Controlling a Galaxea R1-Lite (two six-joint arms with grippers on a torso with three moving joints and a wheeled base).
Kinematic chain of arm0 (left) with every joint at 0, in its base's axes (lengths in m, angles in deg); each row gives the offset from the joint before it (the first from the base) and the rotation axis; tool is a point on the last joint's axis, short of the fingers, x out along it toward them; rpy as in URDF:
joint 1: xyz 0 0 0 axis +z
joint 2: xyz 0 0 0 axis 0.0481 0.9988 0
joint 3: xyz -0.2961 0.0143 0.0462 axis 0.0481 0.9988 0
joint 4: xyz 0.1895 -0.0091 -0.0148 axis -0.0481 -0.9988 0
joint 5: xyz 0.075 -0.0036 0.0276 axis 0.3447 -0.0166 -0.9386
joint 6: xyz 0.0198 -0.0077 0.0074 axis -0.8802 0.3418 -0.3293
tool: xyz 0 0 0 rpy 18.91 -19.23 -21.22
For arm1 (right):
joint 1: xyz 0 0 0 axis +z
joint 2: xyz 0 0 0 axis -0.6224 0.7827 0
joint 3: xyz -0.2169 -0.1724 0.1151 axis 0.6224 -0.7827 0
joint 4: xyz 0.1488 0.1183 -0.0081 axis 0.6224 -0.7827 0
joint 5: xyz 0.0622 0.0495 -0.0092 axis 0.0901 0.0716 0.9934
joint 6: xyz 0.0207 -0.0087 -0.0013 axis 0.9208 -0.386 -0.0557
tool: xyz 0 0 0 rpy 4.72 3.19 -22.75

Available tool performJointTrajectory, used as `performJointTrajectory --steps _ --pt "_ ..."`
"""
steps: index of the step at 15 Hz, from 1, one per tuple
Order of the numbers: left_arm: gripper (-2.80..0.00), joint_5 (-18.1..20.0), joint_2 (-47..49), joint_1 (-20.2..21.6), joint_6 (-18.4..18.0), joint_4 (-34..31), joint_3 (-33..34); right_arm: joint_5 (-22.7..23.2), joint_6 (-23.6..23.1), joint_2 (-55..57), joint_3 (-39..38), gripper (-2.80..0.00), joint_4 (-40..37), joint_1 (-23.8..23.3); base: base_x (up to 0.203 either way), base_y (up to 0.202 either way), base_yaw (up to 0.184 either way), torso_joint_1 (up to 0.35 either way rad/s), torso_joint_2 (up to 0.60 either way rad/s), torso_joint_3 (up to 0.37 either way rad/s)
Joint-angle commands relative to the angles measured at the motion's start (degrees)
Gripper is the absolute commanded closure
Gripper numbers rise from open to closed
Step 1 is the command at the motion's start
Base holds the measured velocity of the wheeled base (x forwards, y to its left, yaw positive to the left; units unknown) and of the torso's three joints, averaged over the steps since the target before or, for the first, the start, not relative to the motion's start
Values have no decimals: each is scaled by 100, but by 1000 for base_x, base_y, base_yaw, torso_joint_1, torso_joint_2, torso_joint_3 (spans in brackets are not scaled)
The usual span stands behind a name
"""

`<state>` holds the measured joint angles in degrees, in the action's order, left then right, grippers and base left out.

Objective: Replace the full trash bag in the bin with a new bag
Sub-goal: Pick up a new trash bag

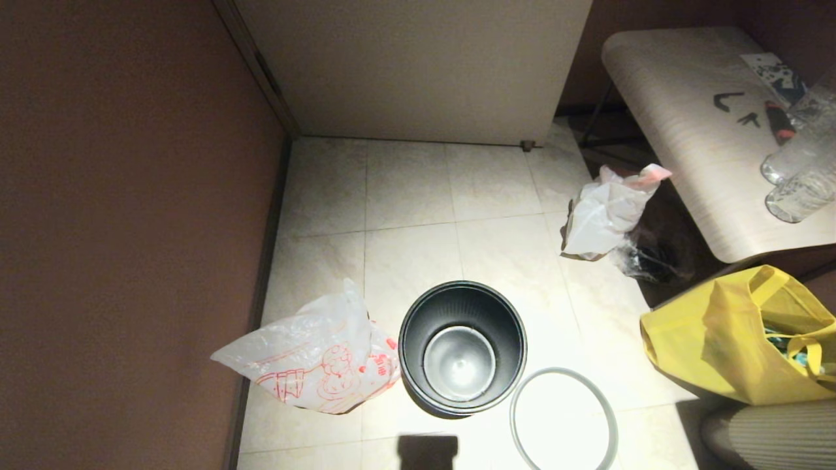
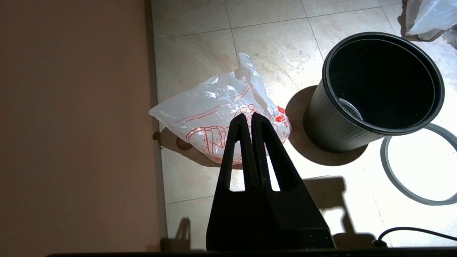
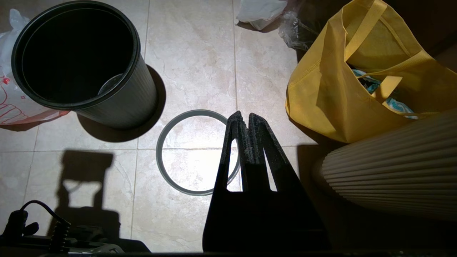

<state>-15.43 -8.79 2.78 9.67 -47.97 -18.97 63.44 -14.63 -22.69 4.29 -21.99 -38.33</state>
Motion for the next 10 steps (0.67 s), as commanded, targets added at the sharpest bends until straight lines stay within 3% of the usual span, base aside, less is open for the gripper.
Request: performJointTrajectory --steps 1,10 --pt "0 -4 1 -2 -2 4 18 1 -1 13 -8 0 -10 2 0 0 0 0 0 0" --pt "0 -4 1 -2 22 4 18 1 -1 13 1 0 -10 2 0 0 0 0 0 0"
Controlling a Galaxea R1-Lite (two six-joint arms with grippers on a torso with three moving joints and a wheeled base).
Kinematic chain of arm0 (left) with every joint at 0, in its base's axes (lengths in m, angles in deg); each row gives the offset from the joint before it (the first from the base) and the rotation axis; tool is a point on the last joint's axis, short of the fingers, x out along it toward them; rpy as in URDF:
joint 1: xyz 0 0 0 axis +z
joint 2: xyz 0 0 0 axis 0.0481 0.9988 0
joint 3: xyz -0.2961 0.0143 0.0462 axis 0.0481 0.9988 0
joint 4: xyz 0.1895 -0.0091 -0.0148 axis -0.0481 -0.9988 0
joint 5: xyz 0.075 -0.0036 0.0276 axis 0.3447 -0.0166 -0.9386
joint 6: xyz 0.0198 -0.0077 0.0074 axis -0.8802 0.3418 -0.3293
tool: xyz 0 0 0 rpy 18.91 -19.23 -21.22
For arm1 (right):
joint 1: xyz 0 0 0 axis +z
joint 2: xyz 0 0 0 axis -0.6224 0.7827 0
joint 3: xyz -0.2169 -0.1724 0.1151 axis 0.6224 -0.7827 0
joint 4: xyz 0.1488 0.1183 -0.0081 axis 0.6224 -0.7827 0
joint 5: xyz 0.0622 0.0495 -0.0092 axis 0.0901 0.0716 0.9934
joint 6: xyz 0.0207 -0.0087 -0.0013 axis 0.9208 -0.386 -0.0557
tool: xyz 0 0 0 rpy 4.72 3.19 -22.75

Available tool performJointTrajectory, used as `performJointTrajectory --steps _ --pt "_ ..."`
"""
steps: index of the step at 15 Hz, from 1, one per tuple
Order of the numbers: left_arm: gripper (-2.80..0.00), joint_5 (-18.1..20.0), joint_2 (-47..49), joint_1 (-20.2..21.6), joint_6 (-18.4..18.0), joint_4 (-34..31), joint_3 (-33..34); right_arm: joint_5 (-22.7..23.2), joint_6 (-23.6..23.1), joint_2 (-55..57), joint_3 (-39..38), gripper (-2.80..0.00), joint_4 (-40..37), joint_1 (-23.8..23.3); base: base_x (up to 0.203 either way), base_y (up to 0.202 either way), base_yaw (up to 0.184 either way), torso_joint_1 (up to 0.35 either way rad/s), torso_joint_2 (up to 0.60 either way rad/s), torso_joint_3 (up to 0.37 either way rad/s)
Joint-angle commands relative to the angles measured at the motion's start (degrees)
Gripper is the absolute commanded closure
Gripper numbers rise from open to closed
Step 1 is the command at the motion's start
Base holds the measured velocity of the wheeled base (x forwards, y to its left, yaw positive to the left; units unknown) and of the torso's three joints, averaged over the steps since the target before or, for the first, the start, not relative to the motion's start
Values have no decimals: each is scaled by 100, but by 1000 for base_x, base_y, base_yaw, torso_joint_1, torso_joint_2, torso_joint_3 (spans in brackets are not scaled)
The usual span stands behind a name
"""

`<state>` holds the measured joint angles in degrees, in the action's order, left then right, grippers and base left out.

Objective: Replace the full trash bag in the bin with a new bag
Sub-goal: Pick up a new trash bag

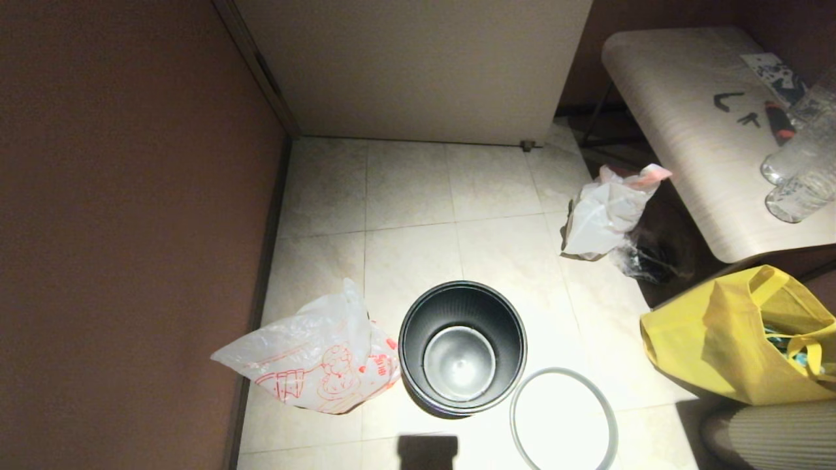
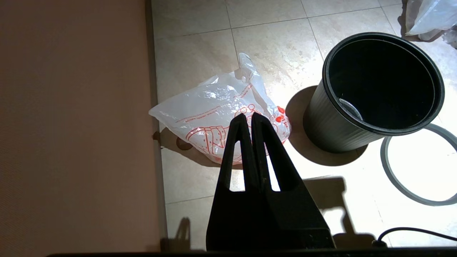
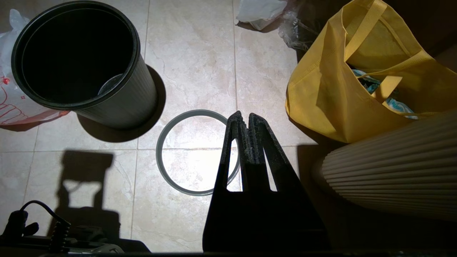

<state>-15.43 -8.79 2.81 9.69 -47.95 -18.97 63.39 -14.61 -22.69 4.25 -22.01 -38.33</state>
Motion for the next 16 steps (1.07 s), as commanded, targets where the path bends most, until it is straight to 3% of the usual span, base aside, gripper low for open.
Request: performJointTrajectory --steps 1,5,7,9,13,14,16 --pt "0 -4 1 3 16 -7 9 6 -3 13 4 0 -7 2 0 0 0 0 0 0" --pt "0 18 293 -10 -21 -38 -108 6 -3 13 4 0 -7 2 0 0 0 0 0 0" --pt "0 77 945 -12 41 -27 -767 6 -3 13 -4 0 -7 2 0 0 0 0 0 0" --pt "0 398 2089 -10 16 -20 -1538 6 -3 13 -5 0 -7 2 0 0 0 0 0 0" --pt "0 1385 4298 -130 -637 -12 -2356 6 -3 13 3 0 -7 2 0 0 0 0 0 0" --pt "0 1491 4868 -273 -682 -5 -2498 4 -3 13 -1 0 -7 2 0 0 0 0 0 0" --pt "0 1453 6051 -665 -377 96 -2745 6 -3 13 -5 0 -7 2 0 0 0 0 0 0"
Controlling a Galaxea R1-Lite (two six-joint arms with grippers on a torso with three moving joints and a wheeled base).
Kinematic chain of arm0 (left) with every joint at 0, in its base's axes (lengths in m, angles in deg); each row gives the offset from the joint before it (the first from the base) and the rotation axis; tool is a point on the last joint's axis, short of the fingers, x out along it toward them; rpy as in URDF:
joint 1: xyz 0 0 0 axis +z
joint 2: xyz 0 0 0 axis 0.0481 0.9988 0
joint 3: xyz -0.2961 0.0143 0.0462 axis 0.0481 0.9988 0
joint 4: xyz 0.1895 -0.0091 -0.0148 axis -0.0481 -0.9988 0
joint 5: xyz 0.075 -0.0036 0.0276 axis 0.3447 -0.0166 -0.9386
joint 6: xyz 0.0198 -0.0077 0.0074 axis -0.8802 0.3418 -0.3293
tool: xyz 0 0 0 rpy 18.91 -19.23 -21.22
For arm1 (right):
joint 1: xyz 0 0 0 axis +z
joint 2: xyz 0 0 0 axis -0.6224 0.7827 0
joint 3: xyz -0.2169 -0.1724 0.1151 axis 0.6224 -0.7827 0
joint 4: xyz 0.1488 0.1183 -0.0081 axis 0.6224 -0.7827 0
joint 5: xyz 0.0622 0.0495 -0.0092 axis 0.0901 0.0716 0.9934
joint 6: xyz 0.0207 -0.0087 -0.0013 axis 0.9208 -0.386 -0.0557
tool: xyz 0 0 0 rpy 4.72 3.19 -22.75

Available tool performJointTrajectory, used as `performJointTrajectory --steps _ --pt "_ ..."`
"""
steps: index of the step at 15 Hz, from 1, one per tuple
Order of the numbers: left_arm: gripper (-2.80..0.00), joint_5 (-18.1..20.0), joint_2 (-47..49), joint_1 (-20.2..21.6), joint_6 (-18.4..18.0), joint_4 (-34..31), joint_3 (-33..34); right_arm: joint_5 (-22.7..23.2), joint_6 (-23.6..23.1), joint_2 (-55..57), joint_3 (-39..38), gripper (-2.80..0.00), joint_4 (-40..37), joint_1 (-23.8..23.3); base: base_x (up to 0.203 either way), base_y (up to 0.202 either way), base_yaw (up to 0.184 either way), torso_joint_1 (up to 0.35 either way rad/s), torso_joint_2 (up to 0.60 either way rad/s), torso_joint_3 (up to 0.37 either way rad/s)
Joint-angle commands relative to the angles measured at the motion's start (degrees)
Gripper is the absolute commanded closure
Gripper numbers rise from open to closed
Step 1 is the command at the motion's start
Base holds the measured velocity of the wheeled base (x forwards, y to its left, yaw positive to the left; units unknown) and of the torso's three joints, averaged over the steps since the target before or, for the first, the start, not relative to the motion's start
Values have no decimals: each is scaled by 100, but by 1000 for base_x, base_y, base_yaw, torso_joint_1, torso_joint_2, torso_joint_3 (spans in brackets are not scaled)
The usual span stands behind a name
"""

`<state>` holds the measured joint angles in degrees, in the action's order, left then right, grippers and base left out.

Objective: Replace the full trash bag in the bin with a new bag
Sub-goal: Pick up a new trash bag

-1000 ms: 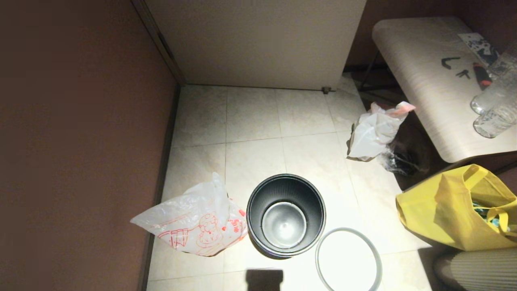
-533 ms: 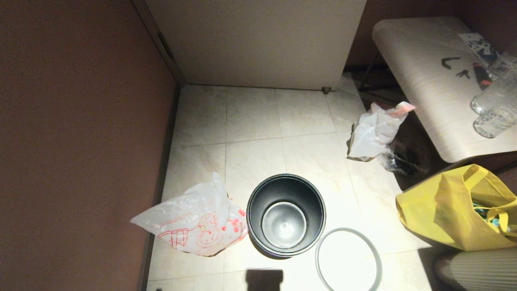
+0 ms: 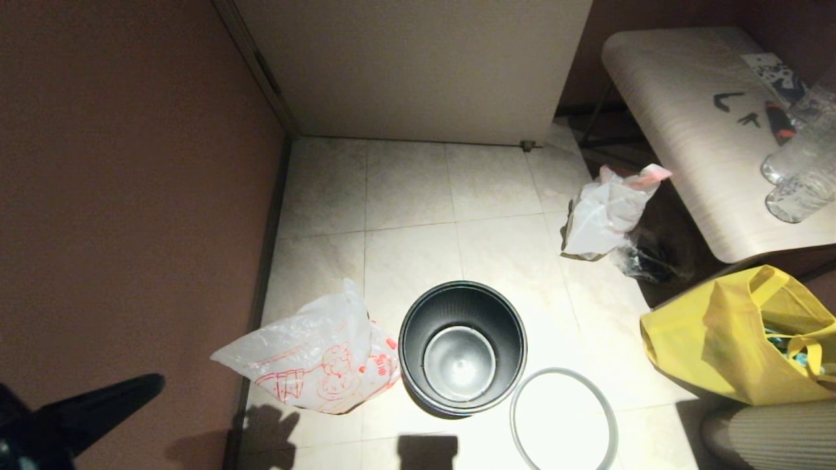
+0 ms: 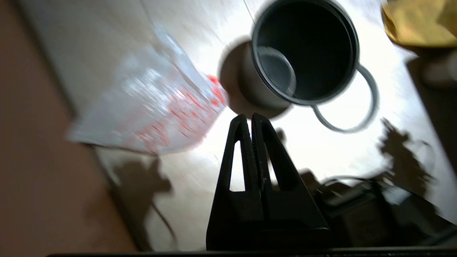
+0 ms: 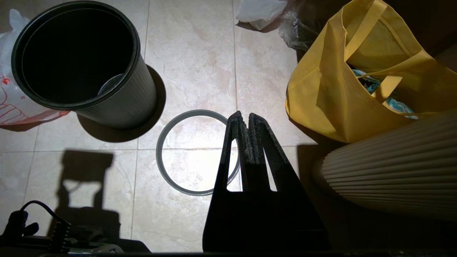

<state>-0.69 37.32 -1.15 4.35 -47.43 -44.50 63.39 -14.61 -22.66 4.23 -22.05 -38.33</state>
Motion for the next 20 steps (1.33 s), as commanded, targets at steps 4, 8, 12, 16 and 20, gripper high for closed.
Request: performJointTrajectory --steps 4,8,12,16,20 --pt "0 -639 4009 -981 750 1090 -464 6 -3 11 -2 0 -4 2 0 0 0 0 0 0" --pt "0 -1963 6905 -1318 910 2755 -1178 6 -3 11 -1 0 -4 2 0 0 0 0 0 0" --pt "-280 -3062 8521 -1285 968 3519 -2655 6 -3 11 7 0 -4 2 0 0 0 0 0 0" --pt "-280 -3381 9331 -1188 978 3634 -3329 6 -3 11 6 0 -4 2 0 0 0 0 0 0" --pt "-280 -3557 9844 -1174 1009 3717 -3646 6 -3 11 4 0 -4 2 0 0 0 0 0 0"
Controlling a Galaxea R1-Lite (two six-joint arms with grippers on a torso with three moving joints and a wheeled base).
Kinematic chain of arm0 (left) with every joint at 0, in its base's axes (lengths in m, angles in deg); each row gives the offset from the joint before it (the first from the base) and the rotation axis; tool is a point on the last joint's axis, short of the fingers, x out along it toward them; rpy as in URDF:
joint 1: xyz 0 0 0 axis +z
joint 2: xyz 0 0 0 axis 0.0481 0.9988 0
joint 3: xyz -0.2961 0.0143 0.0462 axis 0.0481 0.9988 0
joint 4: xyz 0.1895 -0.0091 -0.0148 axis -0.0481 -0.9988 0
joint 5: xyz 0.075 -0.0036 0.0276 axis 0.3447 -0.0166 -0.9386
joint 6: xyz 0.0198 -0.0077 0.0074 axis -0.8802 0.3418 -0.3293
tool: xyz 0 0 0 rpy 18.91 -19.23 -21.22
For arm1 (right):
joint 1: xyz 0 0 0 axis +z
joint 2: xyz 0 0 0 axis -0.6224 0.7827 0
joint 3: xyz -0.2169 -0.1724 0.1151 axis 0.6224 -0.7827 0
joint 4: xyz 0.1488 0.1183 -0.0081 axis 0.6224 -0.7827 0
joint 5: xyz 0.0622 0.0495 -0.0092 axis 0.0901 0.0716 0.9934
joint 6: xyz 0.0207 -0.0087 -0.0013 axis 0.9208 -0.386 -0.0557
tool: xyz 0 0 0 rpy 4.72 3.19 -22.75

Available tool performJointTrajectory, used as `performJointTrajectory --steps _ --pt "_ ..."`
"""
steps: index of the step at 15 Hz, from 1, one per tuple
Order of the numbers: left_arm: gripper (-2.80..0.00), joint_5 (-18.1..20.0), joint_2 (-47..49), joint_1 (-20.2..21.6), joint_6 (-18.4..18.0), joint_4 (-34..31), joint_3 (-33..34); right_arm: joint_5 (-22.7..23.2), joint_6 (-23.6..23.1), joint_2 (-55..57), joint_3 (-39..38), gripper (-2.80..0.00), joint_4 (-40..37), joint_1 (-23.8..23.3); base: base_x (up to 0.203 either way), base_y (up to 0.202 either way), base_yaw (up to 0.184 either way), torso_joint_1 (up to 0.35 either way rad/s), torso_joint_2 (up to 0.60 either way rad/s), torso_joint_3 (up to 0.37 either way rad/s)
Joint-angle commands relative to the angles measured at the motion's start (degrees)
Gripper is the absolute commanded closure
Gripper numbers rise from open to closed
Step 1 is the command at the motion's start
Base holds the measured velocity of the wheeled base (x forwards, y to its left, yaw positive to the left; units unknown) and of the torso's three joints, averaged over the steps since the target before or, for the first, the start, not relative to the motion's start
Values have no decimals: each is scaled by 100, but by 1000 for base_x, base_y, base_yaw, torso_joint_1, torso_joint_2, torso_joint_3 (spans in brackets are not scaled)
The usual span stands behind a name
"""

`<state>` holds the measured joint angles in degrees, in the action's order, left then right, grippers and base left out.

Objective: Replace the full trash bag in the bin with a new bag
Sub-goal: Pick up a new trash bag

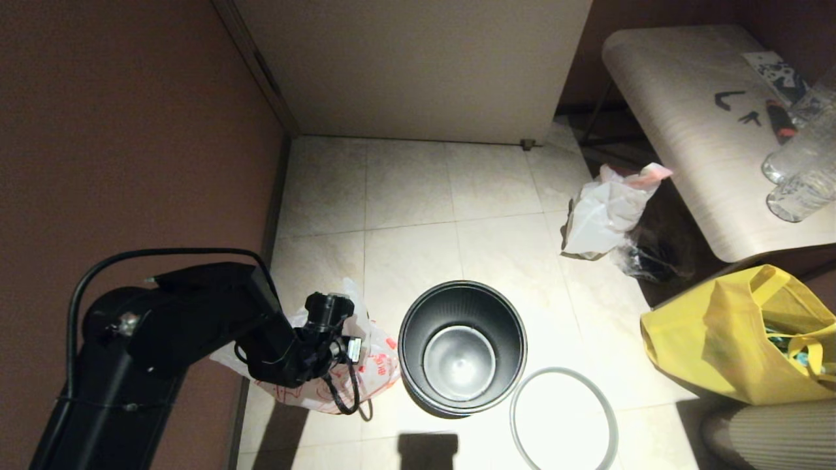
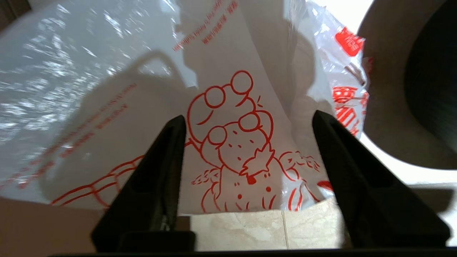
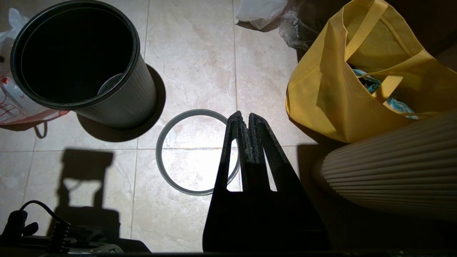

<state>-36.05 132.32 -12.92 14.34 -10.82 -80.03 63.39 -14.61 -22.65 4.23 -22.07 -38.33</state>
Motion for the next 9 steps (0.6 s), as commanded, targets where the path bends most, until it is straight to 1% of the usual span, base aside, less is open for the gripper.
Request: performJointTrajectory --steps 1,2,4,7,9 --pt "-280 -24 459 3 20 194 -159 5 -3 10 -2 0 -1 2 0 0 0 0 0 0" --pt "-280 -32 607 -4 16 442 -247 -2 -3 10 3 0 -1 2 0 0 0 0 0 0" --pt "-280 -170 968 -26 -45 1049 -475 5 -3 10 2 0 -1 2 0 0 0 0 0 0" --pt "-280 -509 1480 -23 -133 1523 -1048 5 -3 10 -2 0 -1 2 0 0 0 0 0 0" --pt "-280 -605 1730 -19 -135 1605 -1431 5 -3 10 5 0 -1 2 0 0 0 0 0 0"
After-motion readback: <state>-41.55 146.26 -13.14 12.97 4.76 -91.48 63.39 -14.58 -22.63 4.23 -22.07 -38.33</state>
